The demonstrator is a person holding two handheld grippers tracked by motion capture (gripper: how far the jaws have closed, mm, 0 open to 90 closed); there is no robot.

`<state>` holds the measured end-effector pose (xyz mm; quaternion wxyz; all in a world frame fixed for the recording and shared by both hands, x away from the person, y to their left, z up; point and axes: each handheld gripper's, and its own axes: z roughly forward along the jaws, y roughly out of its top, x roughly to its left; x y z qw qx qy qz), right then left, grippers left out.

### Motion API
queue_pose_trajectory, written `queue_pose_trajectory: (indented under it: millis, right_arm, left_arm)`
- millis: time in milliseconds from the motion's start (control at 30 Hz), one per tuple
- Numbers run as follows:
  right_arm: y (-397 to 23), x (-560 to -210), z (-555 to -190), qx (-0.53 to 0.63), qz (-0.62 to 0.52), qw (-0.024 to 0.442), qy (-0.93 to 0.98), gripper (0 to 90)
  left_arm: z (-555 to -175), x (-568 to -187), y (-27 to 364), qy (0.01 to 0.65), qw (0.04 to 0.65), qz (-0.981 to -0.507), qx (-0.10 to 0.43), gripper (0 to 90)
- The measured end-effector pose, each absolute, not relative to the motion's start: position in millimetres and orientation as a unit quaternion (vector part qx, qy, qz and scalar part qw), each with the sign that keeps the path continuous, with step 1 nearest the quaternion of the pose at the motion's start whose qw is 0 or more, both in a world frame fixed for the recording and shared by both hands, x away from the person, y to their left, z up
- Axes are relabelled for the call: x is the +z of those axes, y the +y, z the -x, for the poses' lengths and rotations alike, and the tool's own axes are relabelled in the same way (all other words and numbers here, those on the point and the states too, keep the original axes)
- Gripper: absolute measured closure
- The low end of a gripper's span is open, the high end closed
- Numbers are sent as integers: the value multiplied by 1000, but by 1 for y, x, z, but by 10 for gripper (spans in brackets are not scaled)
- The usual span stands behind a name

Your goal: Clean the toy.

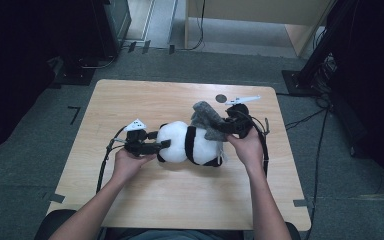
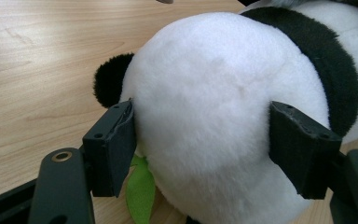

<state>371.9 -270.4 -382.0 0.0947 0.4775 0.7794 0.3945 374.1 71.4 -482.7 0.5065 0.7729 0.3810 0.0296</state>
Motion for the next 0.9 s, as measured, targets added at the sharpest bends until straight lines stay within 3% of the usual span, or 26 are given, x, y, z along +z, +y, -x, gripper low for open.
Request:
queue_pose_trajectory:
  millis: [400,533,733,900]
  right_arm:
    - [-309,-407,-378,361,-535,100,757,738]
    - [-313,-393,-372,379,-532,109,749,740]
    - [-286,-352,-353,424,-478,127,759,739]
    - [-246,-347,-350,436,-426,113,784,736]
  left_arm:
    - [-374,-482,72,374,505,-777,31,273]
    - [-374,-482,73,374,506,-776,30,273]
    - [-374,-484,73,376,517,-768,29,273]
    - [-373,-483,72,376,516,-769,36,275]
